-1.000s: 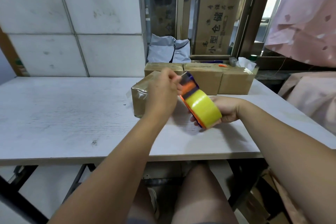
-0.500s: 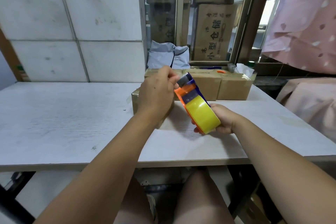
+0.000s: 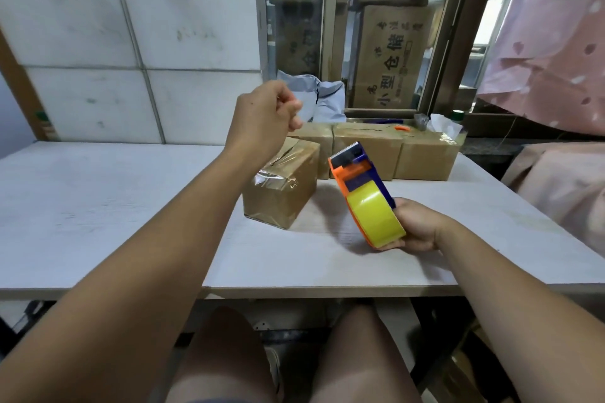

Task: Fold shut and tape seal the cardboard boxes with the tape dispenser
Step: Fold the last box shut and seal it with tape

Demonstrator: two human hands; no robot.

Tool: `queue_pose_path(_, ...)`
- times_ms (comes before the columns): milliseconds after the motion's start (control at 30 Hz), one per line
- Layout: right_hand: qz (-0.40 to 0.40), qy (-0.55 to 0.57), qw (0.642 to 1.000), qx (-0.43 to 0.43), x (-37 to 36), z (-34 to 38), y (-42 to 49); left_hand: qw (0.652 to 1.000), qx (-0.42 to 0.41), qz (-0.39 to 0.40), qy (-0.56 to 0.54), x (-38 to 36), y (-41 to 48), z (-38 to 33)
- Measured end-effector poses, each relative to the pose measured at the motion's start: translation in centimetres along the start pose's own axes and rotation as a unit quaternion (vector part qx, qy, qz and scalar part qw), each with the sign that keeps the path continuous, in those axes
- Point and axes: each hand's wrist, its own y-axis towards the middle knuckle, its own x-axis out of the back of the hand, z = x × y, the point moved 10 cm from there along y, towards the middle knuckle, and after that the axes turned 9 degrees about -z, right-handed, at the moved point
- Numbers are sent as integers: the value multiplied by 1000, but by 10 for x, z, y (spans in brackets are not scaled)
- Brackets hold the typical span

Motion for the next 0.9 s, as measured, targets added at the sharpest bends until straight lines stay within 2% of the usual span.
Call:
queue_pose_path(133, 2, 23, 999, -30, 10, -3, 2, 1000, -13, -23, -6, 0, -7, 1)
queue_pose_path(233, 22, -20, 999, -32, 3, -6, 0, 999, 20, -39, -31, 2, -3, 17)
queue_pose_path(333, 57, -83, 995, -3, -13, 3, -7, 998, 19, -47, -26, 6, 2, 22)
queue_pose_path(433, 85, -158, 983, 33, -23, 14, -9, 998, 35, -14, -56, 4, 10, 24)
queue_pose_path(633, 132, -231, 964, 17, -36, 20, -16, 981, 39, 130, -138, -12, 6, 19)
queue_pose_path(733, 121, -214, 969, 15, -35, 17, -15, 976, 46, 126, -169, 0, 8, 13)
queue_pose_path(900, 87, -143, 986, -8, -27, 6, -8, 981, 2, 129, -148, 17, 4, -13)
